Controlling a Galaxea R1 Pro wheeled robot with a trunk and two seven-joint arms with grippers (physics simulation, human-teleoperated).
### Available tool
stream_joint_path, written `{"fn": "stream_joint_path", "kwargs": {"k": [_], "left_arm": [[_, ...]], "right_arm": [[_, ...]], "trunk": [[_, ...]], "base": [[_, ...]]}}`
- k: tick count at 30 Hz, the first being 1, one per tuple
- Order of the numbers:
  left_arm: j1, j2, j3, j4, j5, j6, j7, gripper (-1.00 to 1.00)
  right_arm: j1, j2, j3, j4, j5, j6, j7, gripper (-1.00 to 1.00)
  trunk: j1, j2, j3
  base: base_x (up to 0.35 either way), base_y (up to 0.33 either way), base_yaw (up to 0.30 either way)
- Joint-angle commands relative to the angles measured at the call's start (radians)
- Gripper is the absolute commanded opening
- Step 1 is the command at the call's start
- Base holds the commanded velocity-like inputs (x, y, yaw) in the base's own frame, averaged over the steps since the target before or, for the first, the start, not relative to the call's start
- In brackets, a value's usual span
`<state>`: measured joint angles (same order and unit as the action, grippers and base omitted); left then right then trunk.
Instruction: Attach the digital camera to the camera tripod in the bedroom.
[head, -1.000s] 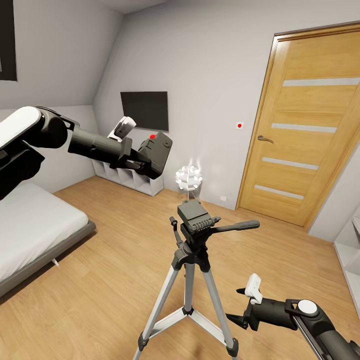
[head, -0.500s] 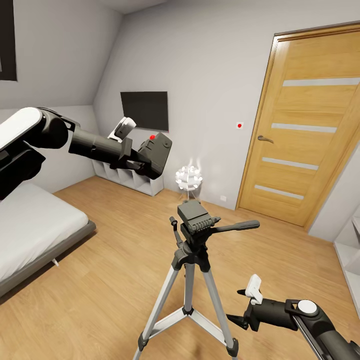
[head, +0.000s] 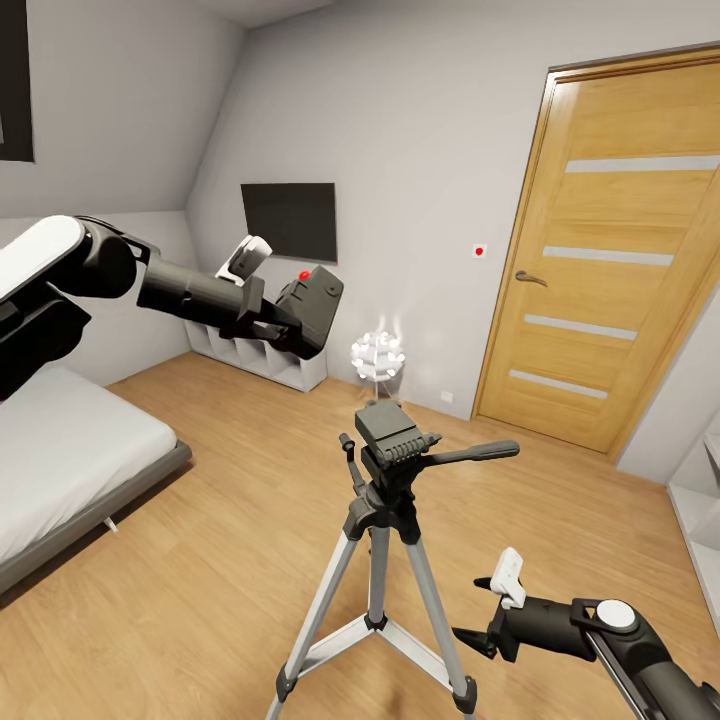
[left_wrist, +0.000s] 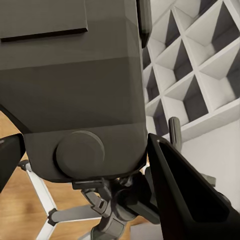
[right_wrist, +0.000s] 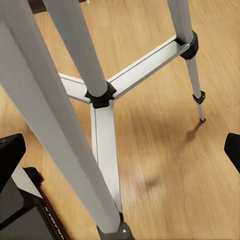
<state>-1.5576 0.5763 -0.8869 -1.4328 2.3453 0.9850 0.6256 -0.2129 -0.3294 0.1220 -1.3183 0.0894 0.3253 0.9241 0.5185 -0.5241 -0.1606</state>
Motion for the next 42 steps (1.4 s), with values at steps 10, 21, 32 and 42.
{"fn": "stream_joint_path", "kwargs": {"k": [10, 21, 32, 42], "left_arm": [[0.002, 0.008, 0.000, -0.003, 0.011, -0.001, 0.005, -1.00], [0.003, 0.014, 0.000, -0.004, 0.011, -0.001, 0.005, -1.00], [0.004, 0.016, 0.002, -0.005, 0.011, -0.002, 0.005, -1.00], [0.004, 0.015, 0.001, -0.005, 0.011, -0.002, 0.005, -1.00]], "right_arm": [[0.000, 0.000, 0.000, -0.005, 0.005, 0.009, 0.003, 1.00], [0.000, 0.000, -0.001, -0.003, 0.007, 0.010, 0.003, 1.00], [0.000, 0.000, 0.002, 0.000, 0.009, 0.012, 0.001, 1.00], [-0.002, 0.047, 0.000, 0.003, 0.008, 0.017, 0.001, 1.00]], "trunk": [[0.000, -0.002, -0.002], [0.000, -0.002, -0.002], [0.000, -0.002, -0.002], [0.000, -0.002, -0.002]], "base": [[0.000, 0.000, 0.000], [-0.053, 0.000, 0.000], [-0.032, 0.000, 0.000], [-0.004, 0.000, 0.000]]}}
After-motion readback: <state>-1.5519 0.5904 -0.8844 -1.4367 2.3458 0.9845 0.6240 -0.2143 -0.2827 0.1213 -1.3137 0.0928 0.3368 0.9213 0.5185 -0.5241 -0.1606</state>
